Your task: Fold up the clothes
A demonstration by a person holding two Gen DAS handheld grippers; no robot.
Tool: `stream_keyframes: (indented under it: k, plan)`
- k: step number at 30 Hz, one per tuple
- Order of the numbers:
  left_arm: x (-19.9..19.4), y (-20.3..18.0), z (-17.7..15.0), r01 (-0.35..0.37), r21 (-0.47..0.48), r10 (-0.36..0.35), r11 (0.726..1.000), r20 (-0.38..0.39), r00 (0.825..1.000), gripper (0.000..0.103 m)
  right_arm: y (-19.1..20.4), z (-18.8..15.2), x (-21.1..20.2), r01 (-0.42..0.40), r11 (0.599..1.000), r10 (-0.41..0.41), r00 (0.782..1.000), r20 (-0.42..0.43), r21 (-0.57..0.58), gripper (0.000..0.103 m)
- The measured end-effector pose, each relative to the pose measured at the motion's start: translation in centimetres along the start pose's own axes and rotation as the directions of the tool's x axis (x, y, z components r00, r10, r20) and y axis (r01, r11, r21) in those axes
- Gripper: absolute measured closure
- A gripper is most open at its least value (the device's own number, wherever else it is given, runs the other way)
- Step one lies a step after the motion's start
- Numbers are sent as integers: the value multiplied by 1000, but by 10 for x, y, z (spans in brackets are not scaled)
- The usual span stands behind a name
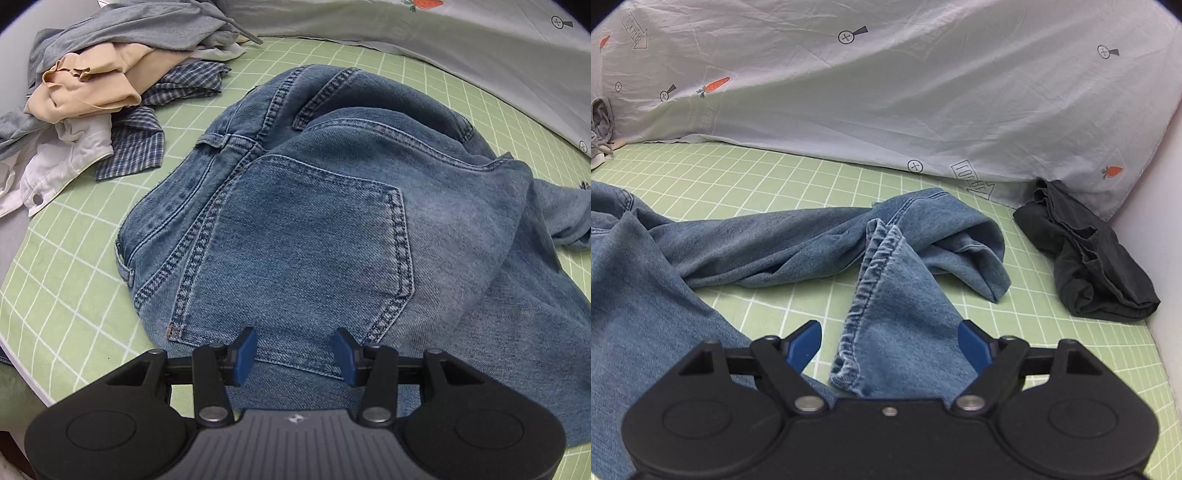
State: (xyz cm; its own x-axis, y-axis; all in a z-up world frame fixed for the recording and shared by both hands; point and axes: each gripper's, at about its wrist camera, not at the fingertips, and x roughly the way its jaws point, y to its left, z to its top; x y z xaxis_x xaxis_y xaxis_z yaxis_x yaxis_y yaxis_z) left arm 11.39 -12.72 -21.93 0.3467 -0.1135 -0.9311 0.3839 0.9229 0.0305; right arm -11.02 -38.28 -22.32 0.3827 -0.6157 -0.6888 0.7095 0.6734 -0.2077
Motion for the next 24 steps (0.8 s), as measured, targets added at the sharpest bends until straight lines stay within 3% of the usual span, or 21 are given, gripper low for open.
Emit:
stream_keyframes:
  k: [7,12,13,16,21,24]
  plan:
    - [16,-2,11,-19,-47,17,999,-52,999,53,3,5,67,-8,1000,8,992,-127,0,23]
    - [20,-12,18,-66,-3,65,998,-69,995,51,-13,-6,74,-35,999,40,986,-161,35,67]
    - [19,-13,18,-69,-2,69,998,-68,995,51,-18,-7,73,-44,998,51,987,-154,51,72]
    - [17,-8,16,-65,-25,63,998,-65,996,51,-36,-6,62,-65,991,78,991,-112,118,100]
    - [12,-7,11,-81,-1,81,997,-62,995,50,-93,2,36,62,977,-55,998,-38,204,103]
    - [11,-8,10,-88,10,88,996,-61,994,50,-143,4,27,168,959,-168,986,-19,230,103]
